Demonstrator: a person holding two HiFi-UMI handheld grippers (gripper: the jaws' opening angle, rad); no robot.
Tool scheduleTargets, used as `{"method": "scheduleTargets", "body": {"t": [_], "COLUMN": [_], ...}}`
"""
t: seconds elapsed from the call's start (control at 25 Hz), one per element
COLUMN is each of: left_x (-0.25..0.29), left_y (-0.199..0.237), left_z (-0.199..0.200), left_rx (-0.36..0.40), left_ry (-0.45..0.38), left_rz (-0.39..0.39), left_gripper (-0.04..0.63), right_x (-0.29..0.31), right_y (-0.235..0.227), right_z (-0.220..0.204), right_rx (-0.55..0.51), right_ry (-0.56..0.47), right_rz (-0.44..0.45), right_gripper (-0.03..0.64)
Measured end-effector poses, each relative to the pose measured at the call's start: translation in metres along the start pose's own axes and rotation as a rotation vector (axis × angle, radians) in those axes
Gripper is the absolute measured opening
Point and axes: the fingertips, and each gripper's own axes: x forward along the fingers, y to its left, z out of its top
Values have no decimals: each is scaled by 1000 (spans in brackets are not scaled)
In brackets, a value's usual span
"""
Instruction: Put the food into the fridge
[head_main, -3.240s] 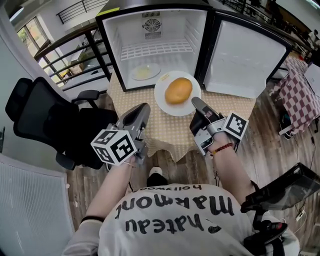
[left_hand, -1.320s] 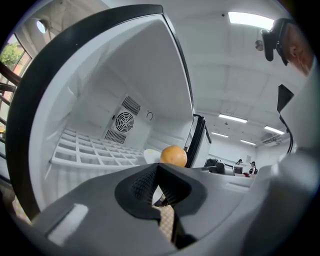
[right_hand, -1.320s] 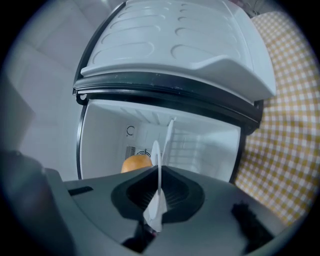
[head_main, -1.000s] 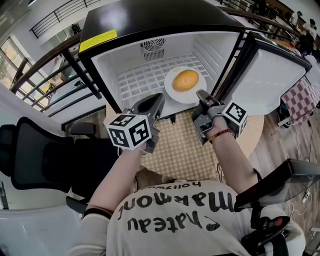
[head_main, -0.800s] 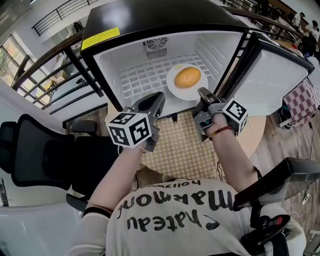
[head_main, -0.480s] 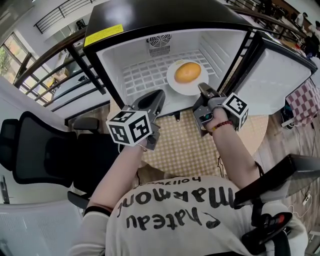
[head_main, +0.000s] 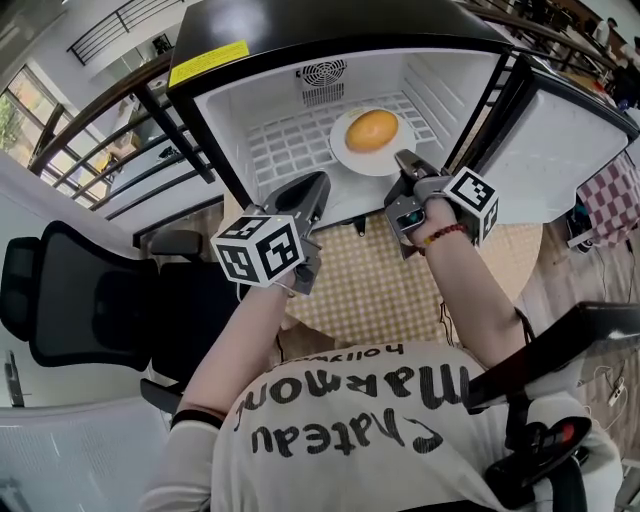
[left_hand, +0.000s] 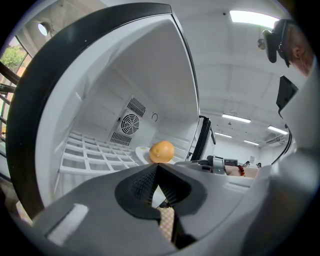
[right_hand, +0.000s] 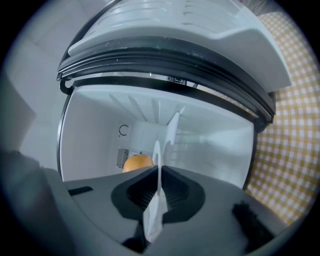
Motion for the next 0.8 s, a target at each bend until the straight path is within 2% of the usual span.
{"method": "scheduleTargets", "body": {"t": [0.28,0.8], "left_x": [-1,-7], "left_y": [1,4], "left_z": [3,1], "left_rx": [0,0], "left_ry": [-5,-2], "left_rz": [0,9], "left_gripper": [5,5], "right_x": [5,15], "right_y": [3,11], "right_z": [1,1], "right_rx": [-41,-197], "right_ry": [-1,-2], "right_rz": [-33,-71], "right_gripper": [23,25]}}
